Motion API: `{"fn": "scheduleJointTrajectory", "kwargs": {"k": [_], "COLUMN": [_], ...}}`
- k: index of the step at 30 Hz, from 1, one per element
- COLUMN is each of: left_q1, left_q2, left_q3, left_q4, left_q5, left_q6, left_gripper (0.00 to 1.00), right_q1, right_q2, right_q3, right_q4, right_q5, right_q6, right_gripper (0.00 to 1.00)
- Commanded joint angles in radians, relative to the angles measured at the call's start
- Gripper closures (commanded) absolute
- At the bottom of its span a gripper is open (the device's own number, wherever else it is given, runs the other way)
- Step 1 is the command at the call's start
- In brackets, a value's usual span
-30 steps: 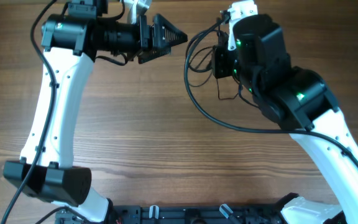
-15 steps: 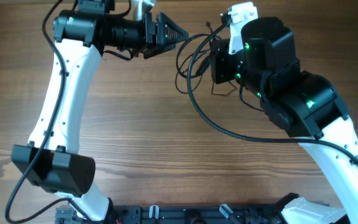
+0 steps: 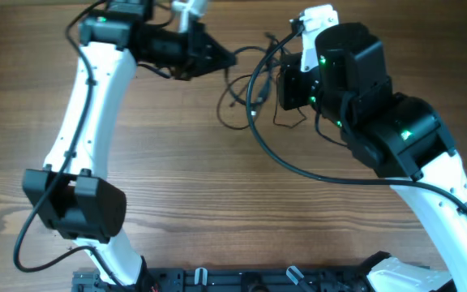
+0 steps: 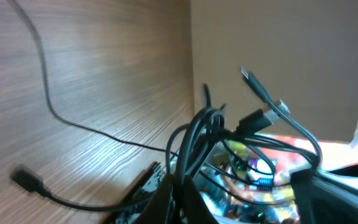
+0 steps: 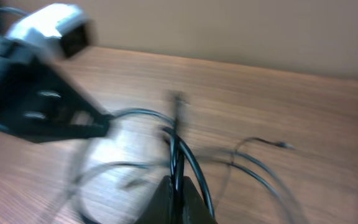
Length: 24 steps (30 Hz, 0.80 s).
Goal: Untangle cables
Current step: 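Pull the right gripper's cable away to the right, separating it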
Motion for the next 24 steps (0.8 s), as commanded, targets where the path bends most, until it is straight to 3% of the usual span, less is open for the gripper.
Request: {"fn": "scheduleJointTrajectory", "kwargs": {"k": [1, 8, 12, 15, 17, 20, 24], "left_q1": [0.204, 0.539, 0.57, 0.584, 0.613, 0.67, 0.638], "left_q2": [-0.047, -0.09, -0.091, -0.108, -0.132, -0.185, -0.205], "left_q3": [0.007, 0.007, 0.007, 0.007, 0.007, 0.007, 0.007], "left_q4": [-0.142, -0.355, -0.358, -0.361, -0.361, -0.357, -0.345], "left_q5": [-0.007, -0.086, -0.082, -0.082, -0.082, -0.082, -0.074], "left_q6": [0.149, 0.303, 0.303, 0.304, 0.303, 0.303, 0.303], "left_gripper": [0.96, 0.96, 0.96, 0.96, 0.96, 0.96, 0.96], "right_q1": [-0.117, -0.282, -0.286, -0.38, -0.508, -0.74, -0.722], "right_q2": [-0.046, -0.062, -0.062, -0.062, -0.062, -0.059, -0.058], "right_q3": [0.01, 0.009, 0.009, 0.009, 0.009, 0.005, 0.005], "right_q4": [-0.031, -0.071, -0.074, -0.087, -0.097, -0.1, -0.127], "right_q5": [0.05, 0.052, 0.092, 0.102, 0.034, -0.31, -0.368], "right_q6": [0.007, -0.022, -0.021, -0.011, 0.005, -0.051, -0.056], "right_gripper": [0.96, 0.96, 0.96, 0.96, 0.96, 0.96, 0.96]}}
